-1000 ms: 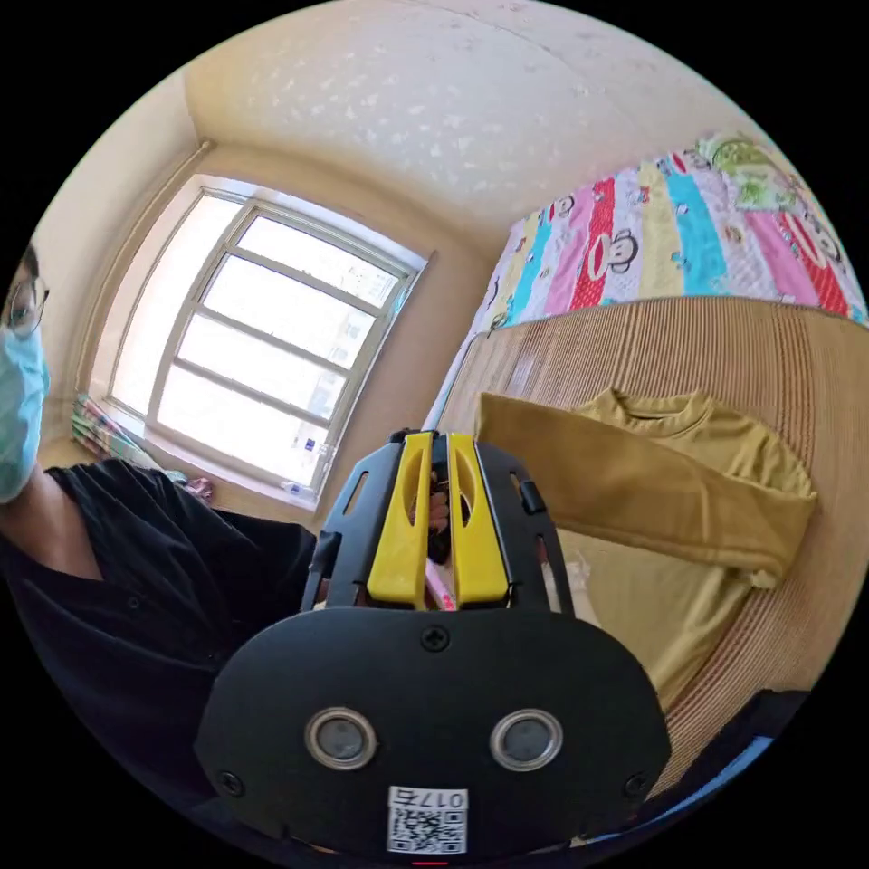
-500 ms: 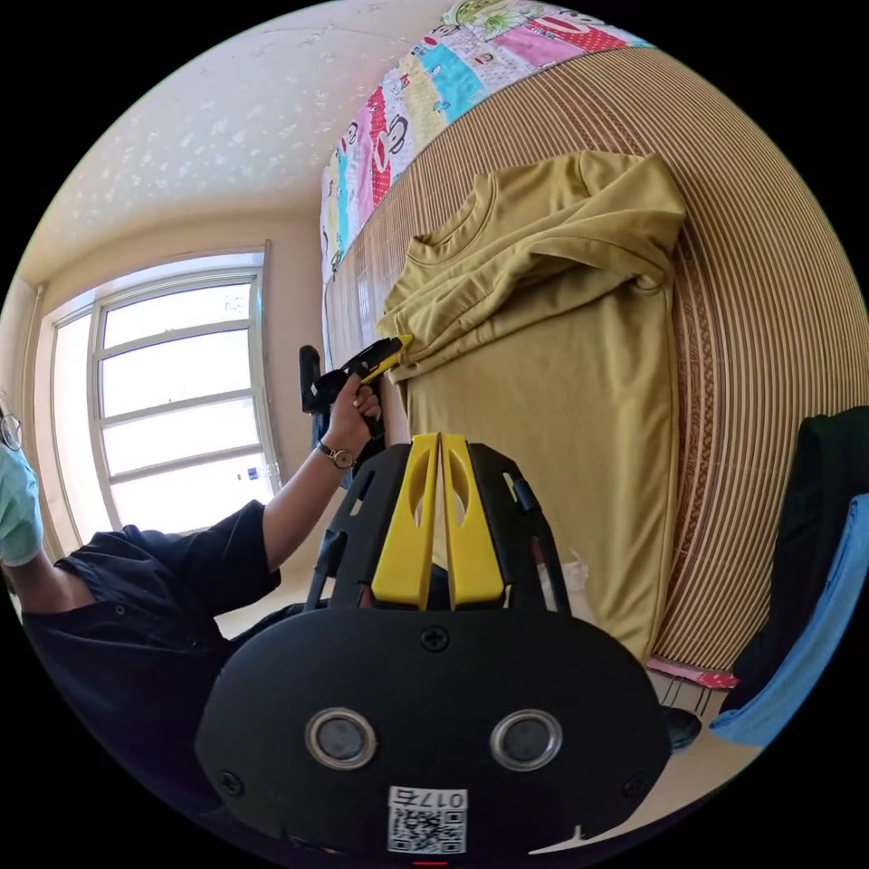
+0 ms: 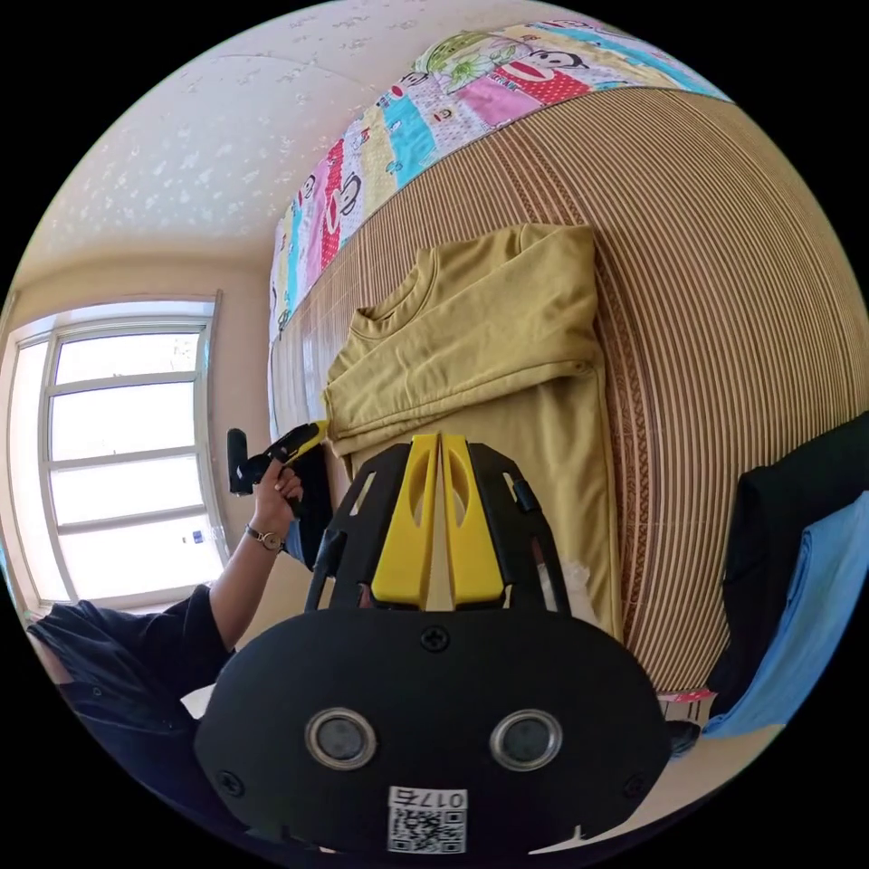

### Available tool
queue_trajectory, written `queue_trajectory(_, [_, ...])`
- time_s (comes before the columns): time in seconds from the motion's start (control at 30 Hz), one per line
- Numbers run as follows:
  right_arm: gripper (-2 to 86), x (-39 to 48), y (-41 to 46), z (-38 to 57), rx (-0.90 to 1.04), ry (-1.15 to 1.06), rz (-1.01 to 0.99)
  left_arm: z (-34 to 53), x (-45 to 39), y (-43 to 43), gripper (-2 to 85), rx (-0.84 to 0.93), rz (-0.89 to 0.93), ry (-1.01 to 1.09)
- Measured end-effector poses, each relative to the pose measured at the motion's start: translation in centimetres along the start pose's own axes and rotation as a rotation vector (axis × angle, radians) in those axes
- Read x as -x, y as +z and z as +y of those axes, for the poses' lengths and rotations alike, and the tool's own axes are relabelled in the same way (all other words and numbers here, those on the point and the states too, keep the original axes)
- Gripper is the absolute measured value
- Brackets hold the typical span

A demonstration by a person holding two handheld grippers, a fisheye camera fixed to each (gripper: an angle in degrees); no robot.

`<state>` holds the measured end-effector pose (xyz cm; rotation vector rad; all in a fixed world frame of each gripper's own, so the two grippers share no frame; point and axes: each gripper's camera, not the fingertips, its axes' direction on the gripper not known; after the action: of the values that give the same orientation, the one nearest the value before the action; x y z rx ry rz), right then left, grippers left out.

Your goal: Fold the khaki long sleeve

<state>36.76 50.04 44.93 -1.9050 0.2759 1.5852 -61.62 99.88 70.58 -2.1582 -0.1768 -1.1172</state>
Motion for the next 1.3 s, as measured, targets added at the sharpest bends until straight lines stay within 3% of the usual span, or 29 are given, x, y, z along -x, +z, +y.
queue_trajectory(0.17, [2.5, -0.7, -0.1, 1.7, 0.095, -0.040, 0.146, 5.5, 1.9, -2.0, 8.1, -0.030, 0.025, 0.033])
queue_trajectory(0.4, [8.0, -9.8, 1.9, 9.4, 0.422, 0.044, 0.351, 18.8, 7.4, -1.3, 10.3, 0.284, 0.043, 0.004])
queue_trajectory(0.6, [9.8, -16.6, -1.0, 14.8, 0.413, 0.126, 0.156, 26.1, 9.7, -2.0, 11.5, 0.377, 0.042, -0.007])
queue_trajectory(0.87, [9.3, -19.9, -2.5, 16.4, 0.498, 0.073, 0.136, 24.2, 10.8, -1.3, 12.5, 0.551, 0.097, 0.211])
queue_trajectory(1.17, [11.2, -21.5, -5.1, 17.8, 0.528, 0.057, 0.157, 22.4, 11.7, -1.4, 10.5, 0.639, 0.072, 0.244])
queue_trajectory(1.3, [11.3, -22.2, -6.6, 18.1, 0.484, 0.044, 0.140, 23.3, 12.0, -2.0, 9.6, 0.681, 0.189, 0.244])
